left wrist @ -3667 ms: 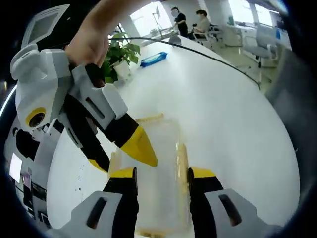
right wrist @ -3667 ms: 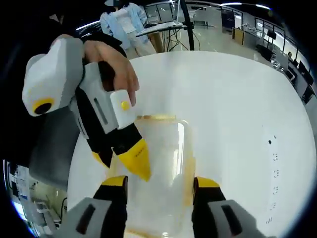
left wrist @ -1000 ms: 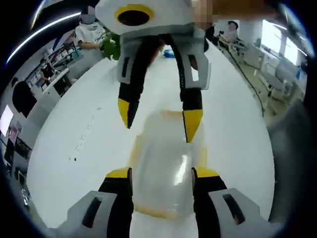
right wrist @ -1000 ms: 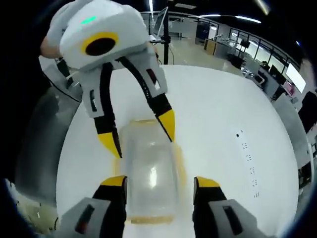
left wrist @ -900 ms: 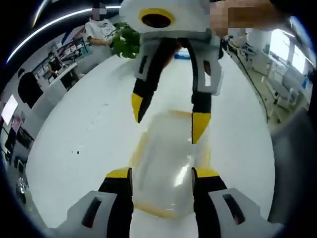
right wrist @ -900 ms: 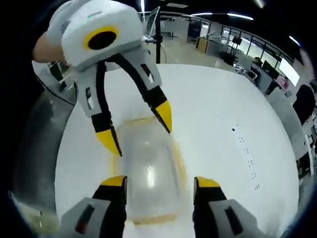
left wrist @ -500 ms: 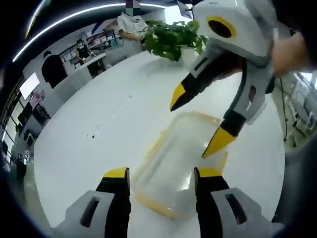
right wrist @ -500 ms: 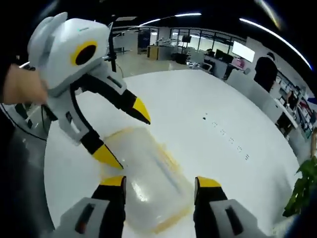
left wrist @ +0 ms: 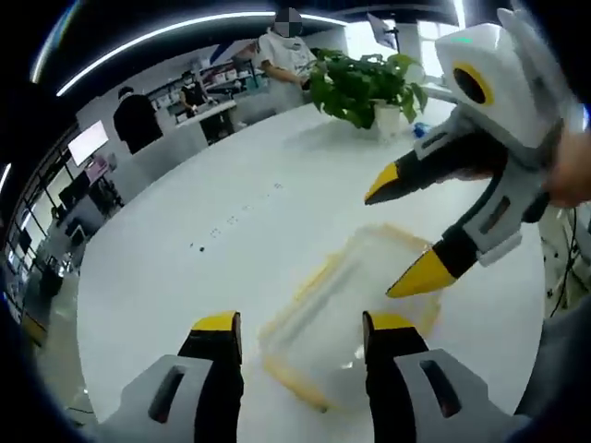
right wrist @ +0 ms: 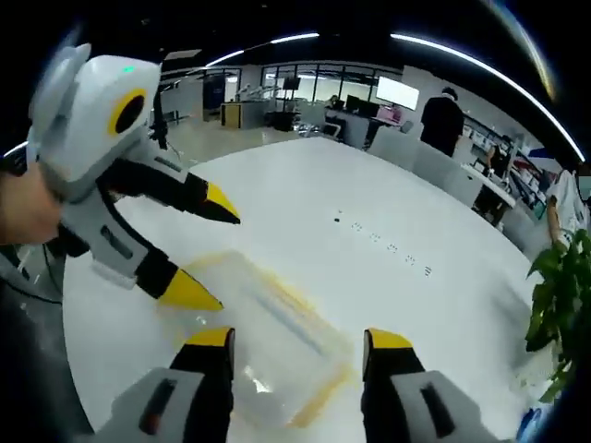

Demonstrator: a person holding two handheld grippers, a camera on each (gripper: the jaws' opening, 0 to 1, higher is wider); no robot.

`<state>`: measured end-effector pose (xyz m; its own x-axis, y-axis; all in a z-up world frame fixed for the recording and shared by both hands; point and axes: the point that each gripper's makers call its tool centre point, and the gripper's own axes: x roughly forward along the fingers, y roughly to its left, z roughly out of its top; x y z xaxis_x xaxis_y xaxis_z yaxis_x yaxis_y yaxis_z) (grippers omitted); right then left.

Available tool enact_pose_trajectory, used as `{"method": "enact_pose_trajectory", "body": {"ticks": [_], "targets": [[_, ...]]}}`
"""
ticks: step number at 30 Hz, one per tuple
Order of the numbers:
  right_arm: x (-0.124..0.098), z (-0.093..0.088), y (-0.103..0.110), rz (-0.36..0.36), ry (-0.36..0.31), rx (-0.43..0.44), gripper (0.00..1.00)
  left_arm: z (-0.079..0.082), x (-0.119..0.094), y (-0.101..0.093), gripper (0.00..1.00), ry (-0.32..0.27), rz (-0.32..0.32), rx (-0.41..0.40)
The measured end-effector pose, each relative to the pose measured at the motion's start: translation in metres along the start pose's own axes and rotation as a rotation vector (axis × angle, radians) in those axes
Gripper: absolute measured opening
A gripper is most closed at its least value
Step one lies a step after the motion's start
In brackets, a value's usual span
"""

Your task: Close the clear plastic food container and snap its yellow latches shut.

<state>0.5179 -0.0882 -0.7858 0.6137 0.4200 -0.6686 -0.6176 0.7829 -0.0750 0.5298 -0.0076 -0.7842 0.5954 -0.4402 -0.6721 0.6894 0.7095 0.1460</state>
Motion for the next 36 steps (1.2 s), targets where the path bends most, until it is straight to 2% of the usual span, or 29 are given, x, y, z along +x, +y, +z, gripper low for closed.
{"method": "enact_pose_trajectory", "body": {"ticks": [2, 6, 9, 10, 13, 17, 19, 22, 24, 26, 29, 36], "targets": [[-0.002, 0.001, 0.001, -0.018, -0.016, -0.005, 0.55, 0.003, -0.001, -0.002, 0.51, -0.04, 0.019, -0.051], [-0.002, -0.001, 0.001, -0.044, -0.031, 0.06, 0.56, -0.001, -0.002, -0.005, 0.51, -0.032, 0.048, -0.066], [0.0, -0.004, 0.0, -0.053, -0.024, 0.064, 0.56, 0.0, -0.001, -0.002, 0.51, -0.031, 0.055, -0.081], [0.0, -0.004, 0.001, -0.046, -0.027, 0.073, 0.57, 0.001, -0.001, -0.001, 0.51, -0.037, 0.049, -0.107], [0.0, -0.003, -0.001, -0.03, -0.054, 0.166, 0.57, -0.001, -0.002, 0.006, 0.51, -0.049, 0.058, -0.185], [0.003, -0.02, -0.006, -0.02, -0.044, 0.318, 0.58, -0.015, -0.003, 0.009, 0.51, -0.058, 0.048, -0.374], [0.003, -0.026, -0.008, -0.027, -0.038, 0.327, 0.59, -0.024, -0.003, 0.008, 0.52, -0.049, 0.047, -0.445], [0.005, -0.035, -0.004, -0.006, -0.035, 0.431, 0.61, -0.036, -0.001, 0.005, 0.53, -0.065, 0.029, -0.628], [0.007, -0.036, -0.001, 0.012, -0.041, 0.454, 0.6, -0.043, -0.001, 0.009, 0.53, -0.074, 0.05, -0.674], [0.008, -0.035, 0.003, 0.038, -0.044, 0.501, 0.6, -0.044, 0.0, 0.009, 0.52, -0.1, 0.026, -0.764], [0.008, -0.035, -0.001, 0.027, -0.041, 0.484, 0.6, -0.047, 0.0, 0.009, 0.52, -0.078, 0.034, -0.722], [0.012, -0.038, 0.002, 0.057, -0.037, 0.496, 0.59, -0.037, 0.003, -0.004, 0.5, -0.083, -0.005, -0.724]]}}
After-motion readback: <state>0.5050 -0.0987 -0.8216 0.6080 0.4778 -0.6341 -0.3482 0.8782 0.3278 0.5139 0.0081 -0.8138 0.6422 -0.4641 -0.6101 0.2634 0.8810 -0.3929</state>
